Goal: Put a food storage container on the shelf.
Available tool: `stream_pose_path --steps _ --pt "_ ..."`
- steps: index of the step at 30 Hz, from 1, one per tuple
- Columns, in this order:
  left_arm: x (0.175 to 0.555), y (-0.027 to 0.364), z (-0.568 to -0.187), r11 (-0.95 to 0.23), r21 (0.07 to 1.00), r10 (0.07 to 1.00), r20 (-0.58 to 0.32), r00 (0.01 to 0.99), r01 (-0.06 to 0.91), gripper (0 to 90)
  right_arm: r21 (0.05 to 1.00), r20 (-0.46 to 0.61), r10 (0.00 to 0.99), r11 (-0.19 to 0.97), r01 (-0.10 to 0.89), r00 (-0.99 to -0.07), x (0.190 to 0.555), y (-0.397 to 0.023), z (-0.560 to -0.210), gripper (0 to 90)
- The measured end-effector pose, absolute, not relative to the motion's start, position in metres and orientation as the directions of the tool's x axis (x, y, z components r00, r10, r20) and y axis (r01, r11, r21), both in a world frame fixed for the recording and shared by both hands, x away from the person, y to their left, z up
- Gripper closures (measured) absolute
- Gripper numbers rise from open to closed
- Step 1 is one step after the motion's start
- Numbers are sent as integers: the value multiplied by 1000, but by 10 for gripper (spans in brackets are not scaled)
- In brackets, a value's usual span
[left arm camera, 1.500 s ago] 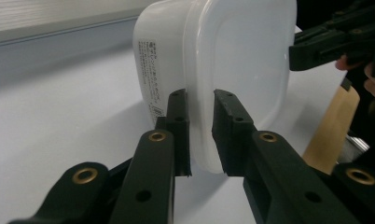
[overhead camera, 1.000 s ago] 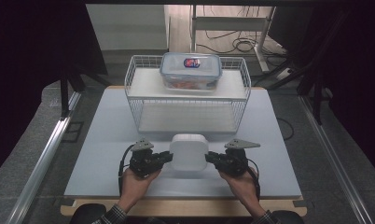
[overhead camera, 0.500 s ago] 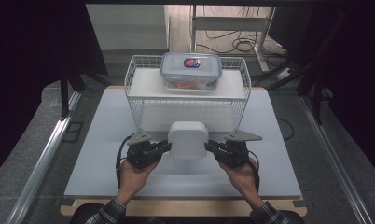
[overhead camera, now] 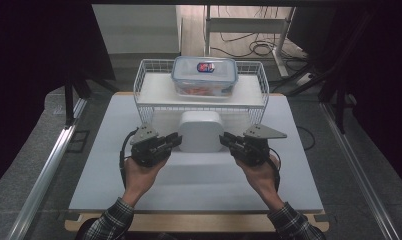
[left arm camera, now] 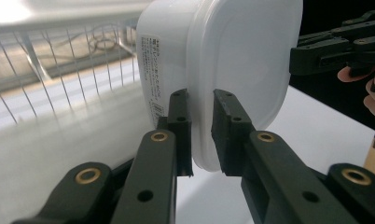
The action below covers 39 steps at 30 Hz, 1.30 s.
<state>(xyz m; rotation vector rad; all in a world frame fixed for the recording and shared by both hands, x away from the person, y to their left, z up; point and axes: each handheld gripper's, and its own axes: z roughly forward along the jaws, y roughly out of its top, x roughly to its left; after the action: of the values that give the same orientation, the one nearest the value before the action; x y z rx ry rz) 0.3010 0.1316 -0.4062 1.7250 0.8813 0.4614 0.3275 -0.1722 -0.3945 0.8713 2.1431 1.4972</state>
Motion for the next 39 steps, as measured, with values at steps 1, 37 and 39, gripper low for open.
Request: stream_pose_path --steps 1,37,39 --pt "302 131 -403 -131 939 752 -115 649 318 786 936 26 680 241 256 -733 328 -173 -391 776" --pt "333 129 -330 -149 983 778 52 627 104 785 980 -125 721 196 28 -681 358 -165 -319 765" --pt "336 129 -326 -154 983 779 59 625 99 785 981 -127 723 192 21 -679 361 -164 -315 764"
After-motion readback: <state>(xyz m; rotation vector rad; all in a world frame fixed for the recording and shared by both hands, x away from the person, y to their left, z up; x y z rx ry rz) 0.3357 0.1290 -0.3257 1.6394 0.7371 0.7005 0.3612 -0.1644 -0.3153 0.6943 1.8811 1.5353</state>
